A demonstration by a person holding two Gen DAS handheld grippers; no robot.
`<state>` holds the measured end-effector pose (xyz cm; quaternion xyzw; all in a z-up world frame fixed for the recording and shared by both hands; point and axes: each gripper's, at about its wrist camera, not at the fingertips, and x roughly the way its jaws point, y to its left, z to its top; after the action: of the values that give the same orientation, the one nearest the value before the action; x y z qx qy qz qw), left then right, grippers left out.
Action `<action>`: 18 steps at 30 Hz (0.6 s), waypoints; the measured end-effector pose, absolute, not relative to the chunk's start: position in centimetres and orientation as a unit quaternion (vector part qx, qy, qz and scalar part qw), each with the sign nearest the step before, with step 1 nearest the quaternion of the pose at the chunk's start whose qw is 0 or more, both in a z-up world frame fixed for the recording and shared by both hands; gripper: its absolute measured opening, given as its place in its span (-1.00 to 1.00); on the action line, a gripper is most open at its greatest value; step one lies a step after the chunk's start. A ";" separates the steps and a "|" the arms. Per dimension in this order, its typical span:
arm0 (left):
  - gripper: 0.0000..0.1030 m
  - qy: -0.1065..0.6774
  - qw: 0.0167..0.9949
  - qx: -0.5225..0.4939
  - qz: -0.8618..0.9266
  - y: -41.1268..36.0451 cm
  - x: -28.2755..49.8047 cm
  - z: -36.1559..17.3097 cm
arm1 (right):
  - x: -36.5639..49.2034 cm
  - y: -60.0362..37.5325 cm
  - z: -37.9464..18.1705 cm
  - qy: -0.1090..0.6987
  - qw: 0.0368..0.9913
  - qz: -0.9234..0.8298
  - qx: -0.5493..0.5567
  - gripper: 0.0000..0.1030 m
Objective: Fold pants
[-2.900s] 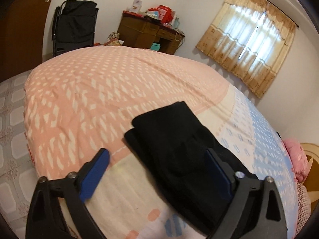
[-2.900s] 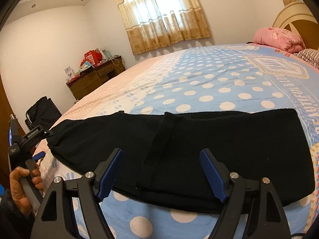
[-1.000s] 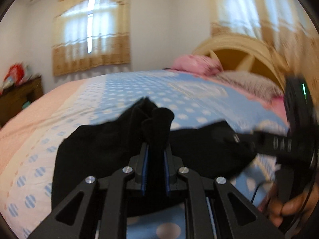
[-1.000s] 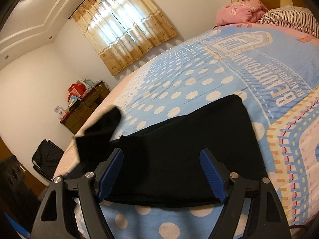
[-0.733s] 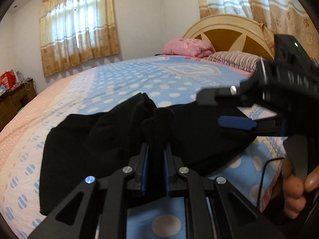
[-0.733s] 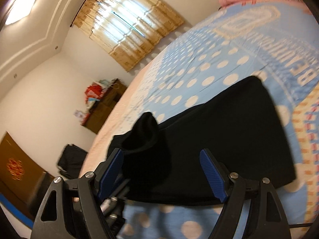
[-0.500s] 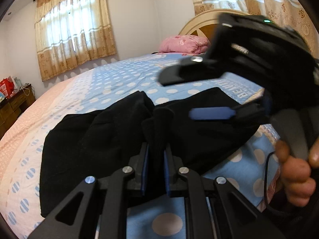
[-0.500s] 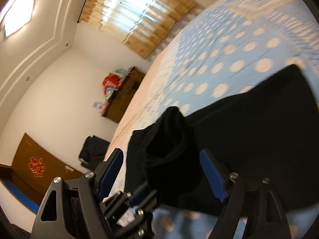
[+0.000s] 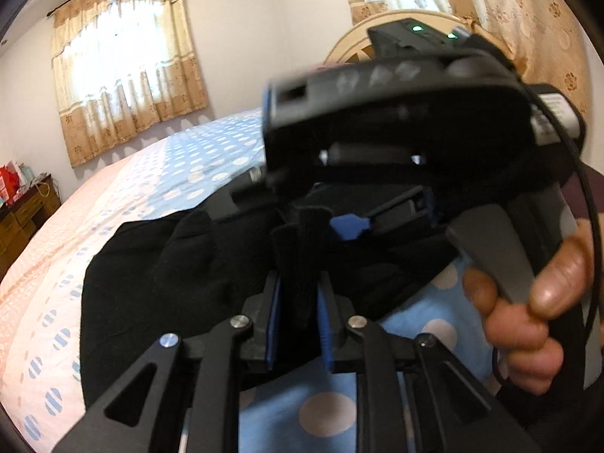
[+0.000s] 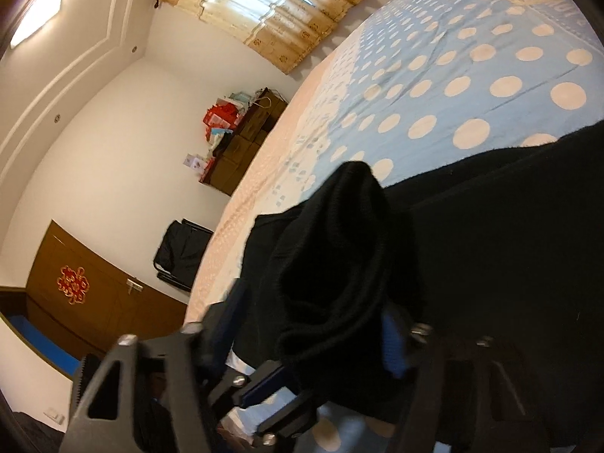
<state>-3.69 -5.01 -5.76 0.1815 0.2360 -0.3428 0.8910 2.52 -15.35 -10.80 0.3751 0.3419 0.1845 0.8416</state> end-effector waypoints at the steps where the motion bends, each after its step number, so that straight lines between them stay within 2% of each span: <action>1: -0.57 0.235 0.889 0.186 -0.346 -5.0 -3.9 -5.7 | 2.6 -15.4 -11.1 0.348 0.841 0.182 0.373 -0.15; 4: -0.43 0.239 0.880 0.195 -0.360 -4.5 -4.1 -5.7 | 2.5 -15.5 -11.8 0.355 0.842 0.176 0.366 -0.24; 6: -0.17 0.243 0.875 0.203 -0.367 -3.9 -4.4 -5.5 | 2.4 -15.8 -11.9 0.354 0.844 0.174 0.364 -0.26; 8: -0.02 0.246 0.874 0.195 -0.371 -2.7 -4.5 -5.1 | 2.4 -16.1 -12.1 0.354 0.843 0.174 0.367 -0.26; 12: 0.16 0.262 0.885 0.154 -0.352 0.8 -3.7 -3.7 | 2.3 -16.6 -12.5 0.351 0.832 0.181 0.390 -0.24; 16: 0.27 0.282 0.906 0.092 -0.301 4.4 -1.3 -2.1 | 2.4 -16.8 -12.7 0.355 0.823 0.182 0.405 -0.14; 18: 0.43 0.286 0.916 0.067 -0.273 5.7 -0.3 -1.6 | 2.2 -16.8 -12.6 0.356 0.824 0.179 0.403 -0.14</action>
<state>-0.26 5.66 -1.61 0.0668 0.2863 -0.2726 0.9161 2.25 -16.76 -12.64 0.4027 0.3562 0.1793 0.8239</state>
